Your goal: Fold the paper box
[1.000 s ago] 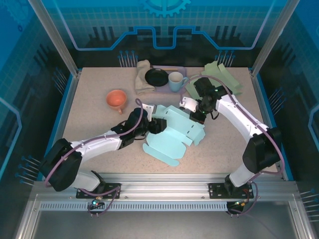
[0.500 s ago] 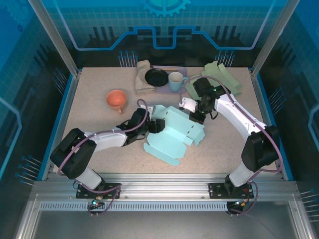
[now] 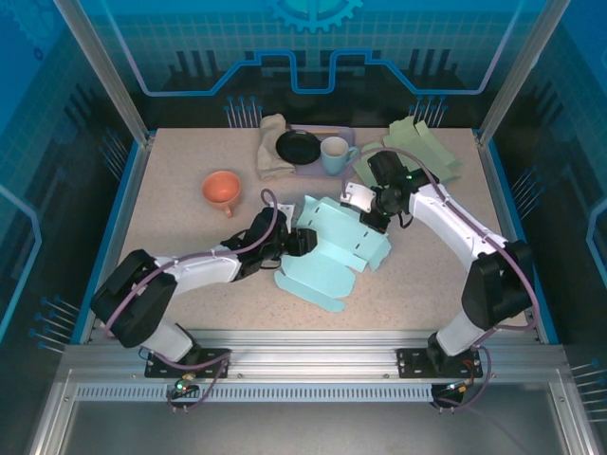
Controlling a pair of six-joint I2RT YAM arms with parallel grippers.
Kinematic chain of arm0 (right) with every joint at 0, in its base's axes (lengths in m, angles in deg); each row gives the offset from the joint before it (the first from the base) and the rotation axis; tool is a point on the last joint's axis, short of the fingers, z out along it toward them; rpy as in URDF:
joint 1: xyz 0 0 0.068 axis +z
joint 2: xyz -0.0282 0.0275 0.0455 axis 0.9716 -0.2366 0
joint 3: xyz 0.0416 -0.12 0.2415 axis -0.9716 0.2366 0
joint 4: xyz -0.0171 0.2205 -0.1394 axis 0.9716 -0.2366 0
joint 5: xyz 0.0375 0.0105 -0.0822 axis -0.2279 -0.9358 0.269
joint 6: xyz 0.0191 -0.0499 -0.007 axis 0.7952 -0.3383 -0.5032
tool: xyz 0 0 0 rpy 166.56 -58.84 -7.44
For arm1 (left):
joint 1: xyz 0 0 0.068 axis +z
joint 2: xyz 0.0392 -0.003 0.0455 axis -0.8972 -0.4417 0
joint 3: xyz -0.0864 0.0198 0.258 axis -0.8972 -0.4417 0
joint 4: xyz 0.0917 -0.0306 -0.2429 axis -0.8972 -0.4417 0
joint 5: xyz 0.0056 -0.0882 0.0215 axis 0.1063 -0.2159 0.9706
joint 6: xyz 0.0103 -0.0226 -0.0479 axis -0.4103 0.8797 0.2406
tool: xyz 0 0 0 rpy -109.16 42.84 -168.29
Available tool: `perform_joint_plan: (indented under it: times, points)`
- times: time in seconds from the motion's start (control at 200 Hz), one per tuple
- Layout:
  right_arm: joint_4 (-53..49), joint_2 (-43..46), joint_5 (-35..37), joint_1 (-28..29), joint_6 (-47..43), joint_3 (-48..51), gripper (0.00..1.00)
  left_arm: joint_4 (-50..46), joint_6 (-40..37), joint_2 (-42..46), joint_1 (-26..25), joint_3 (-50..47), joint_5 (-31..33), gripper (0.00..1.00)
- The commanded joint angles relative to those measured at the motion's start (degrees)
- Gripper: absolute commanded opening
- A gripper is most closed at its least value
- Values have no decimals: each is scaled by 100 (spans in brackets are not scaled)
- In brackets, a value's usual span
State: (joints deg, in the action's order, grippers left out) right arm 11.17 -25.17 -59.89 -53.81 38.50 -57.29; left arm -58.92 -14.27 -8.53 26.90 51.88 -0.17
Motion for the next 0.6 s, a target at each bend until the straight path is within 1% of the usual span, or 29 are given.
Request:
perform_joint_plan:
  times: [0.0, 0.09, 0.14, 0.16, 0.205, 0.31, 0.36, 0.475, 0.53, 0.595]
  points:
    - [761, 281, 78, 196, -429, 301, 0, -253, 214, 541, 121, -128, 43, 54]
    - [1296, 368, 487, 419, -830, 679, 0, -265, 328, 1022, 348, -514, 184, 56]
    - [1810, 395, 931, 575, -992, 902, 0, -292, 403, 1329, 460, -750, 387, 56]
    - [2089, 397, 1216, 658, -1059, 989, 0, -321, 468, 1452, 514, -841, 490, 56]
    - [2418, 410, 1600, 809, -1285, 1124, 0, -335, 615, 1727, 624, -1084, 659, 56]
    - [3107, 495, 2189, 1107, -1887, 1362, 0, -271, 708, 2334, 800, -1546, 896, 56]
    - [3345, 594, 2239, 1182, -2149, 1474, 0, -296, 638, 2618, 812, -1691, 1084, 56]
    - [3849, 838, 2091, 1287, -2537, 1723, 0, -302, 392, 3170, 822, -1956, 1520, 58]
    - [4050, 971, 1939, 1330, -2719, 1864, 0, -211, 185, 3284, 826, -2057, 1686, 57]
    - [4269, 1104, 1774, 1391, -3084, 2092, 0, 17, -156, 3270, 823, -2172, 1697, 57]
